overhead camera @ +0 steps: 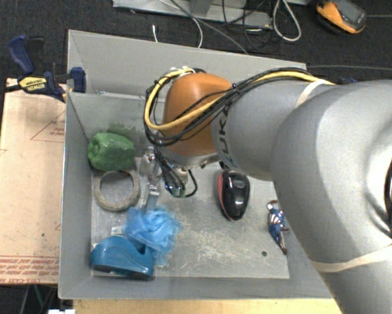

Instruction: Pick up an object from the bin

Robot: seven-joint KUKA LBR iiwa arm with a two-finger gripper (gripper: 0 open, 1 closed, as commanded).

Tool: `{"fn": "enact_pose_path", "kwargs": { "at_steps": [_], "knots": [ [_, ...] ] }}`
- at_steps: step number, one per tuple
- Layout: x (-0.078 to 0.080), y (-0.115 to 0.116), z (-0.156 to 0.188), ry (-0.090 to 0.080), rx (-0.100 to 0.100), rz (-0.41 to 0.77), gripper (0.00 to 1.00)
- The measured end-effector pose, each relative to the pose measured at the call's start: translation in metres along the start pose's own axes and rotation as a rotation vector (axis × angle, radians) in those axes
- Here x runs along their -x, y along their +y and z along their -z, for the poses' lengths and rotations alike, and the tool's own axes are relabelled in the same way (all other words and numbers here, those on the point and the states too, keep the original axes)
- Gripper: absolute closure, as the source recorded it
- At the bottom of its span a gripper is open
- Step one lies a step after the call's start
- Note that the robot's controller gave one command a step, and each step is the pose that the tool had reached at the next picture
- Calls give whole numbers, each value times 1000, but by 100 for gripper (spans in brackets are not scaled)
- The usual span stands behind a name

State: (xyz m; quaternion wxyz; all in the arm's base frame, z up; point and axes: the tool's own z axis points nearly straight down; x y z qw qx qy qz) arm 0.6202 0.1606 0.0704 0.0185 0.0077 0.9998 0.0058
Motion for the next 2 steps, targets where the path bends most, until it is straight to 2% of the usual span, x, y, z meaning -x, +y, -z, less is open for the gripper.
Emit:
{"fn": "enact_pose_path", "kwargs": {
  "at_steps": [1,2],
  "knots": [
    [-75,-16,6,-17,3,364,0],
    [-41,-3,2,-11,0,344,0]
  ]
}}
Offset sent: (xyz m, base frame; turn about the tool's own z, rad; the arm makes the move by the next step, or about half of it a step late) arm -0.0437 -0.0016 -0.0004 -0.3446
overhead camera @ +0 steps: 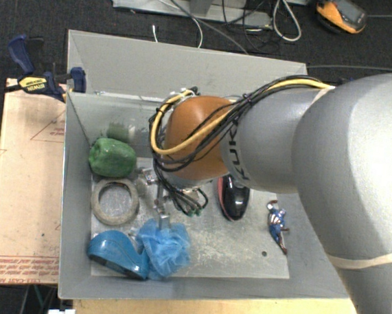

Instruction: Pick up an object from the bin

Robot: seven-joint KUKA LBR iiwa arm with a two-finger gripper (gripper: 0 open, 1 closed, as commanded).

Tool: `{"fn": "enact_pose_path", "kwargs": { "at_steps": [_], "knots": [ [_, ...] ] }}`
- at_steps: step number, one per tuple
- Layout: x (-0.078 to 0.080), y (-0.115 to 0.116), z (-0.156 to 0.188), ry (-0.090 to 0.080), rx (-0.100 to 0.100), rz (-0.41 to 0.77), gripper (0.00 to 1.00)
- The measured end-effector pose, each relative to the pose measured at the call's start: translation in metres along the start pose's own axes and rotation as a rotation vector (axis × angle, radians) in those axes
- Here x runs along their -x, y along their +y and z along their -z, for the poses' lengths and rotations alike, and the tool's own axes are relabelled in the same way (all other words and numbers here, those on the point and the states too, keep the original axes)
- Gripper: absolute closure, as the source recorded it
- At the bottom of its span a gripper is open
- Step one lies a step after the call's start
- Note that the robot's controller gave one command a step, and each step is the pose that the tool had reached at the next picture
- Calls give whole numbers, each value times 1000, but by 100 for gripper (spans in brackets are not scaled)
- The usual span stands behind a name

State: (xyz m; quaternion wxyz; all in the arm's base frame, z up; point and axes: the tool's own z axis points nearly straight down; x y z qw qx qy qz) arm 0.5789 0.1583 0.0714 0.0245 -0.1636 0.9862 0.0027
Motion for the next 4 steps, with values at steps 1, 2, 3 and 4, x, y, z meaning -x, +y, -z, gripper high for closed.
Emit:
{"fn": "enact_pose_path", "kwargs": {
  "at_steps": [1,2,3,4],
  "knots": [
    [-24,2,25,9,0,12,0],
    [-22,10,67,2,1,-35,0],
    [-34,33,13,-9,-3,99,0],
    [-52,79,7,-21,-5,127,100]
  ]
}}
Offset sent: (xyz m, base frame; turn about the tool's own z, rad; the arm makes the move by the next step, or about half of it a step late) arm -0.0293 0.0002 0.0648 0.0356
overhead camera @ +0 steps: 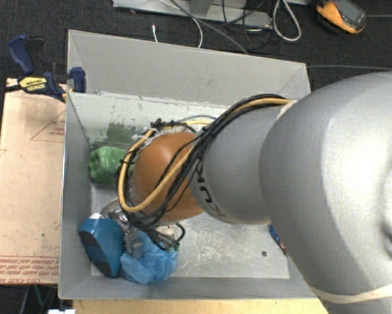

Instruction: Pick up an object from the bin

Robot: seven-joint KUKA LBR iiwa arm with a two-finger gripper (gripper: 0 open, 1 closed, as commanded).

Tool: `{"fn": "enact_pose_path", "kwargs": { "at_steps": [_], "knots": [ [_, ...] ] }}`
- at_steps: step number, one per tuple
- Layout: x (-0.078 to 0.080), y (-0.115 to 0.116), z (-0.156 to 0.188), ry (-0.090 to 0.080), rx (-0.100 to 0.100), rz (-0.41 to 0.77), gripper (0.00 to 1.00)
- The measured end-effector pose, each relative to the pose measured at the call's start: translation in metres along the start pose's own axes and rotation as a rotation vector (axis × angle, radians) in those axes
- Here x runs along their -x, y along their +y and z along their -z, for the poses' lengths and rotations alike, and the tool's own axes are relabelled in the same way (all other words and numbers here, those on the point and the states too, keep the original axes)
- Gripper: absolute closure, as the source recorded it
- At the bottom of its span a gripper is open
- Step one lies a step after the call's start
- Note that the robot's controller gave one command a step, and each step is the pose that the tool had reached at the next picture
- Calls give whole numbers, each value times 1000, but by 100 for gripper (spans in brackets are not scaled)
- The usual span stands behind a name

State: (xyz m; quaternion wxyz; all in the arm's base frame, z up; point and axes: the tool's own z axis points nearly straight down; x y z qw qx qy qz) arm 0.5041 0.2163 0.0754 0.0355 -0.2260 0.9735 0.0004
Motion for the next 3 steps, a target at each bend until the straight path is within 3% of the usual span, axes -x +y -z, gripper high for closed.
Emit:
{"fn": "enact_pose_path", "kwargs": {
  "at_steps": [2,3],
  "knots": [
    [-3,3,-2,9,4,2,100],
    [23,3,-7,13,0,-131,100]
  ]
}}
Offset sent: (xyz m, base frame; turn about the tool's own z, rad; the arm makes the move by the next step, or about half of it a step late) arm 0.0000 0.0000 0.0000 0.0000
